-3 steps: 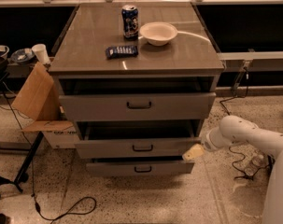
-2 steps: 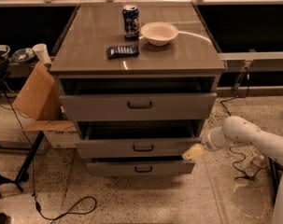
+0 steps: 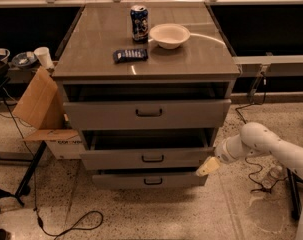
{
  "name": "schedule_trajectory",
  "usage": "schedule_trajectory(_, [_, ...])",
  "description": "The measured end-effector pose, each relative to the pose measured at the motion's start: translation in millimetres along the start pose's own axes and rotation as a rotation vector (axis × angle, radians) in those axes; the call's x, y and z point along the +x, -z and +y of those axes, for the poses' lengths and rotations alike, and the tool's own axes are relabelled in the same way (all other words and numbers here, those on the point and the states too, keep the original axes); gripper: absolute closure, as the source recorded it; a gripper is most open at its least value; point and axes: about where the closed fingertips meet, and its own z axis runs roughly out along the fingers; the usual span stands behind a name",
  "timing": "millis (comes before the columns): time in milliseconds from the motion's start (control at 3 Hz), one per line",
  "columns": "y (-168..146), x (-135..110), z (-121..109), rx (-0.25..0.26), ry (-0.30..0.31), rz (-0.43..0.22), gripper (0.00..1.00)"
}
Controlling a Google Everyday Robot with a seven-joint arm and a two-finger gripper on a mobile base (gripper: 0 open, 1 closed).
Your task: Open middle drawer
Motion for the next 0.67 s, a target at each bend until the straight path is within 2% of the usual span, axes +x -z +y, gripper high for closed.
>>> schedule_trajectory(333, [-4.7, 8.3, 9.1, -0.084, 0.063, 0.049, 0.00])
schedule_trajectory(667, [-4.0, 11.6, 12.3, -0.109, 0.073, 0.074, 0.00])
